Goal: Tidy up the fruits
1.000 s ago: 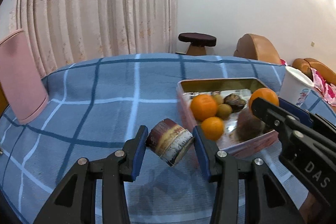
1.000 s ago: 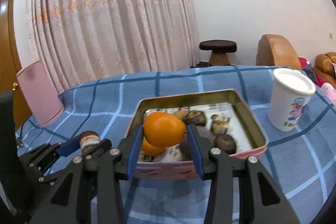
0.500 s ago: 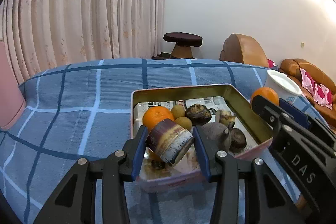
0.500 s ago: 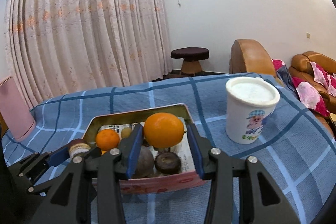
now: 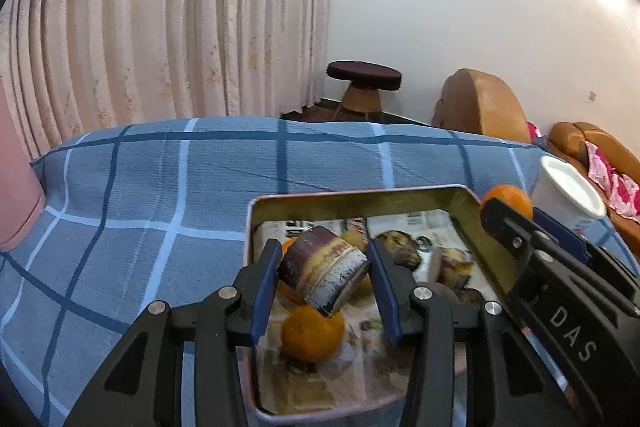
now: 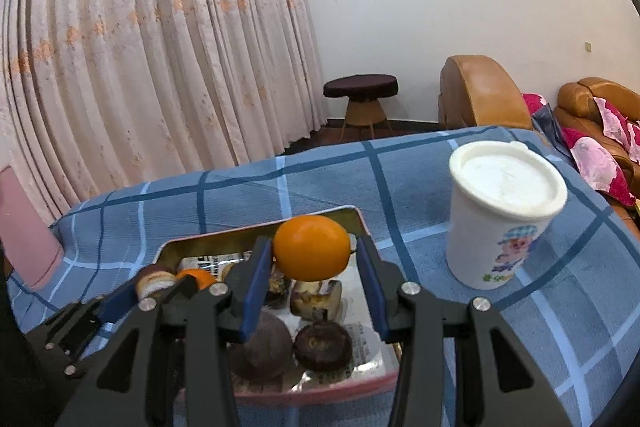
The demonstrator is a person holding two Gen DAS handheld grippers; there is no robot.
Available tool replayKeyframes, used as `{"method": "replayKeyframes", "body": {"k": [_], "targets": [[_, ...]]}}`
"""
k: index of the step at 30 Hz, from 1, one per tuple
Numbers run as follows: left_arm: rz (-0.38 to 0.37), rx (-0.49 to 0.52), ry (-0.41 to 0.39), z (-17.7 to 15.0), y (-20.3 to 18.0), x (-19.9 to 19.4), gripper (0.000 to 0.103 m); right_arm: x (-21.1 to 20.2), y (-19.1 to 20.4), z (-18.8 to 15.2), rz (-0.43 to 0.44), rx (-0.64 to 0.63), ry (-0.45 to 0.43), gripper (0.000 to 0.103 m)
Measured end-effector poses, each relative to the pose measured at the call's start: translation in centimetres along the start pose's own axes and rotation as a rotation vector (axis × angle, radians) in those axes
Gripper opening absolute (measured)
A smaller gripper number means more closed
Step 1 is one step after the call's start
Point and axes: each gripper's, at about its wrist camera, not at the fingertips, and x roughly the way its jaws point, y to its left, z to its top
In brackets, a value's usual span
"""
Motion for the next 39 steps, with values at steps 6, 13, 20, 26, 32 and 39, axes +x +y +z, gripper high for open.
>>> {"method": "replayKeyframes", "body": {"k": [6,13,20,26,32,39], "targets": [[0.049,0.011,0.015,0.3,0.2,1.7,0.046,2.0,0.2,0.0,-0.005,-0.037,0.036,0.046],[0.080,0.032,0.004,0.3,0.0,2.3,0.047,3.5,-0.3,0.2,0.078,-0.014,0.065,0.065],[0.058,0.143,-0.113,-0.3,-2.2,-0.1,0.088,0.8,0.0,0.0,0.105,-0.029,-0.058,0.096],[0.086,0.089,-0.114,-0.7,-1.1,-0.8,0.089,-0.6,0.1,-0.9,0.031,-0.043,-0.125,0.099],[0.098,0.058,-0.176,-1.4,0.1,-2.7,0.089,-2.8,0.1,-1.8,-0.005,-0.040,-0.225,0.101],[0.111,0.056,-0.243,-2.9,1.1,-5.3,0.089,-5.2,0.6,-2.8,-0.052,-0.041,-0.294,0.103]]}}
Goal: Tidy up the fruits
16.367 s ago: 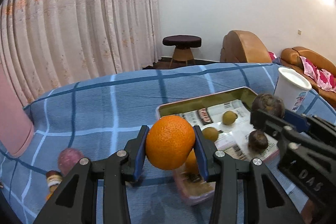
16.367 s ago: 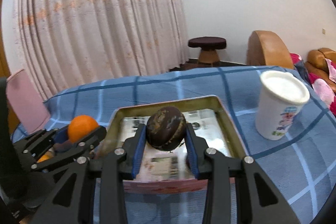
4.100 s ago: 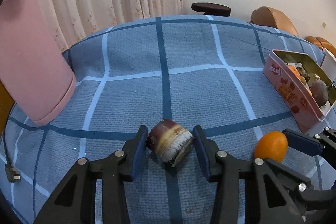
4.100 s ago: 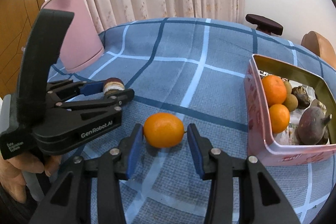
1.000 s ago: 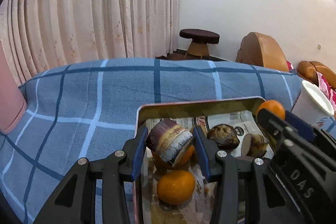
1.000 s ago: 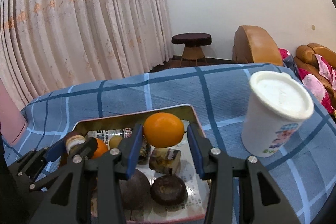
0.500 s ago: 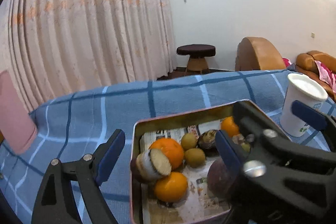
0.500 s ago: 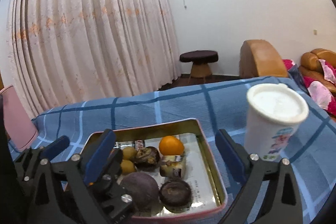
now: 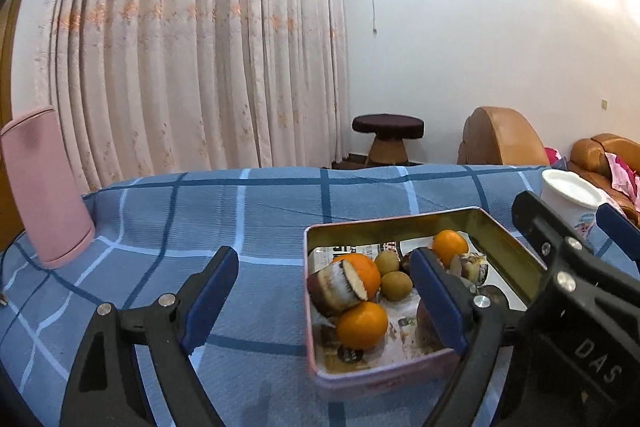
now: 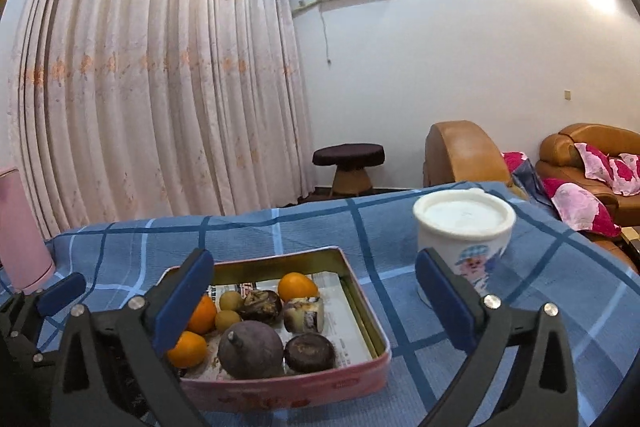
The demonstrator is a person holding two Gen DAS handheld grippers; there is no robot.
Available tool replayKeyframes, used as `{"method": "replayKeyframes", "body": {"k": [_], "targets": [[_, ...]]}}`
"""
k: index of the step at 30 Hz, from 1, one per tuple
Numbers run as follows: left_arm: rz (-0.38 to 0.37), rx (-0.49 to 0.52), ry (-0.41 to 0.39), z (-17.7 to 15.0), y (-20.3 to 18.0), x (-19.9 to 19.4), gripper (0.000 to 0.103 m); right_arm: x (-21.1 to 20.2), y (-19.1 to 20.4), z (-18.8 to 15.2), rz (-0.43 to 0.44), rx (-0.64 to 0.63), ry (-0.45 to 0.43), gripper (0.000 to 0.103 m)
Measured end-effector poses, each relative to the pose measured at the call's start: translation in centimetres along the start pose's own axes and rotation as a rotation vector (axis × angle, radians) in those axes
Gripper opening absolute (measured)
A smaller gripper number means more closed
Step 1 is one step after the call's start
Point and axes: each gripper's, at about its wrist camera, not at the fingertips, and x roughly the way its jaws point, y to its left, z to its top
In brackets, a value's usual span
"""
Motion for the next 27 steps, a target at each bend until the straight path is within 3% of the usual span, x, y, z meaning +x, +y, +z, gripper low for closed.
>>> {"method": "replayKeyframes", "body": {"k": [15,27], "targets": [[0.005,-0.003,-0.064,-1.6,0.7,-3.6,0.089,-3.9,0.0,-0.8,-0.024,0.013,-0.063,0.103],[0.013,0.003,-0.052,-1.5,0.7,-3.6,0.089,-4.1,0.0,-0.8,-0.033,0.014,-0.066,0.103]]}}
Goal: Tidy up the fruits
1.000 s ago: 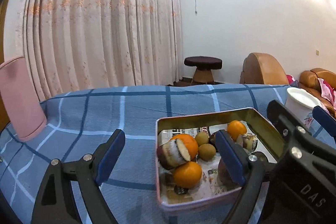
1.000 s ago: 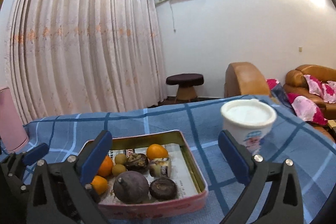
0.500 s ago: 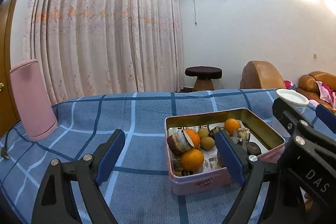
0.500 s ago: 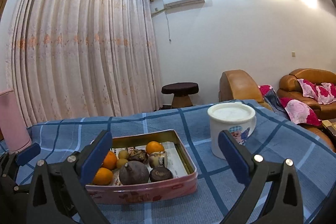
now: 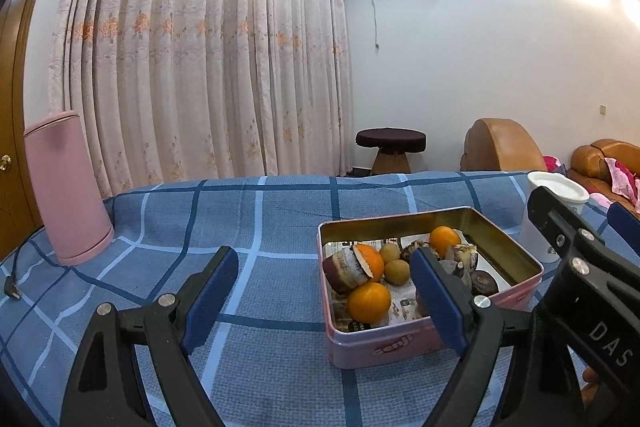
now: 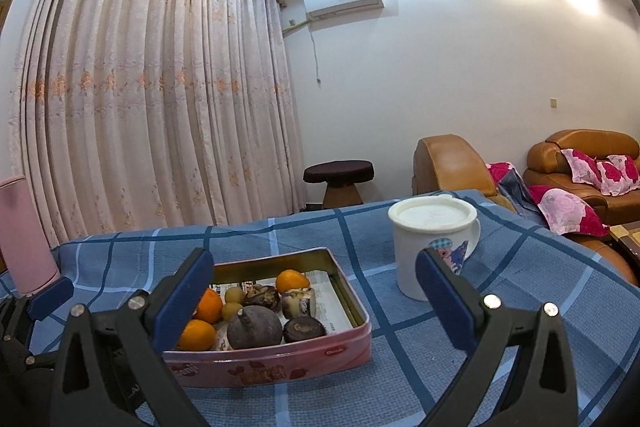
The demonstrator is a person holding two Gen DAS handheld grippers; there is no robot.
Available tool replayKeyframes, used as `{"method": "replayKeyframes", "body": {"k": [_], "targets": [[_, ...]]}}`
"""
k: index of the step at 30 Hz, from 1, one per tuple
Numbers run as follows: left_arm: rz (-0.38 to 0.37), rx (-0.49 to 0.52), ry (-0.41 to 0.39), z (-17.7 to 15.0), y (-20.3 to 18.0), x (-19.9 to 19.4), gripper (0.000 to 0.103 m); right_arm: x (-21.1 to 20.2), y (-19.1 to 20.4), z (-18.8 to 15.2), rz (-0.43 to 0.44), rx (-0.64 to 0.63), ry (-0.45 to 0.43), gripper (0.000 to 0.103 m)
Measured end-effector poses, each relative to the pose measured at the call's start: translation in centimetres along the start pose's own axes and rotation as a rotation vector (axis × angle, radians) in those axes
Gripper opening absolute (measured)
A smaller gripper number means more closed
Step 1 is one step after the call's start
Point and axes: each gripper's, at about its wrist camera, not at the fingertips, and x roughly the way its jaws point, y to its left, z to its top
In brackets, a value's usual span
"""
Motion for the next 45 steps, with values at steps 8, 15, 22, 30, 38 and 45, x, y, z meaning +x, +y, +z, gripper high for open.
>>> {"method": "replayKeyframes", "body": {"k": [8,15,22,30,38,45], "targets": [[0.007,-0.004,0.006,-0.07,-0.04,0.26,0.089,-0.09,0.02,-0.02,0.000,-0.003,-0.002,0.103],[0.008,-0.004,0.005,-0.04,-0.03,0.27,0.089,-0.03,-0.07,0.00,0.001,-0.003,-0.002,0.103],[0.010,-0.005,0.007,-0.05,0.13,0.41,0.089,-0.05,-0.04,0.00,0.001,-0.003,-0.002,0.103],[0.012,-0.006,0.007,-0.07,0.19,0.45,0.089,-0.05,-0.07,0.01,0.001,-0.004,-0.002,0.103],[0.021,-0.015,0.015,-0.11,0.66,0.54,0.089,-0.06,-0.08,0.00,0.001,-0.003,-0.002,0.103],[0.019,-0.008,0.014,-0.21,0.50,0.43,0.089,-0.06,-0.09,0.01,0.001,-0.003,-0.002,0.103]]}}
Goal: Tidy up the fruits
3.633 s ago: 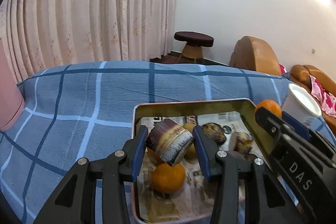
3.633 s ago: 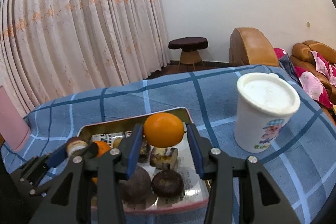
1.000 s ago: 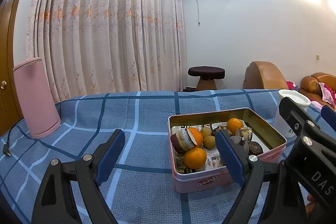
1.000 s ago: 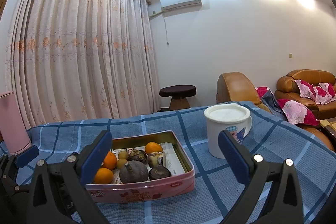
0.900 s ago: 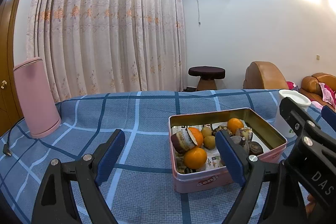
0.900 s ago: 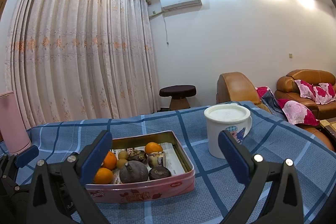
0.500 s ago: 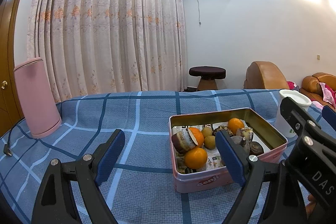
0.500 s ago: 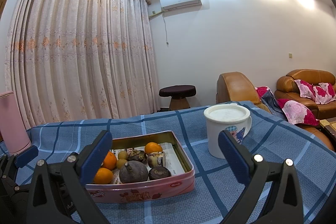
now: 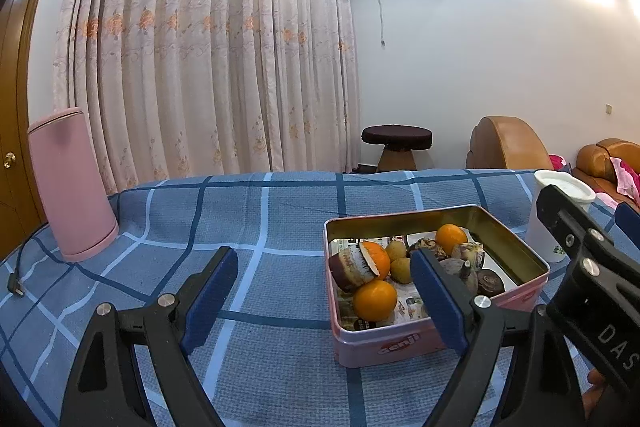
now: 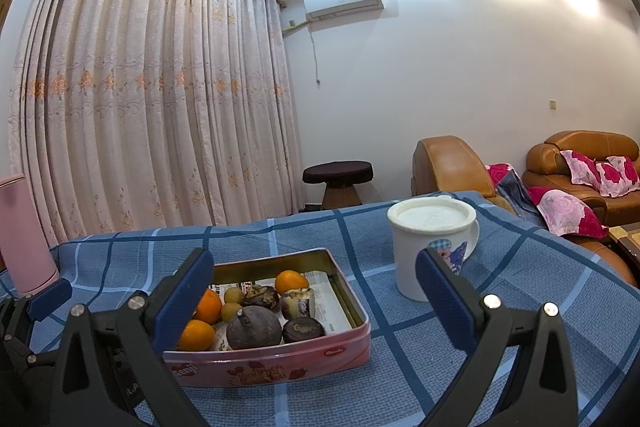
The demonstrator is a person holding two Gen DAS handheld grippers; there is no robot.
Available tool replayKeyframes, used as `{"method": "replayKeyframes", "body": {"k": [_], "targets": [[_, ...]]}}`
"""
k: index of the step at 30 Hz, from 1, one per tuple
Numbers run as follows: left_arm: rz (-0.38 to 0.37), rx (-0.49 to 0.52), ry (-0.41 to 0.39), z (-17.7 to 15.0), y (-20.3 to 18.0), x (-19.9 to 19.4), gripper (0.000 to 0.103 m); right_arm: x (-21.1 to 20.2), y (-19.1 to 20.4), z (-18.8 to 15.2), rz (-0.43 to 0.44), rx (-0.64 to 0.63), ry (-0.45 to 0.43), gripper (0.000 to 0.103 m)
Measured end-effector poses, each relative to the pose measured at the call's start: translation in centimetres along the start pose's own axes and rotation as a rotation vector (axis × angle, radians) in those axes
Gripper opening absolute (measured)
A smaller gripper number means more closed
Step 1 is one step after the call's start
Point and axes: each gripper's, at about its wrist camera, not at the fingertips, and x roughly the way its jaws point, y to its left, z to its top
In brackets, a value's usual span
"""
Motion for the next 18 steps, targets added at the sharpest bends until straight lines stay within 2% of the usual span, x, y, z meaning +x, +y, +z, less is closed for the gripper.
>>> {"method": "replayKeyframes", "body": {"k": [18], "targets": [[0.031,0.004,0.020,0.06,-0.41,0.38,0.089,0.01,-0.04,0.05,0.000,0.001,0.001,0.103]]}}
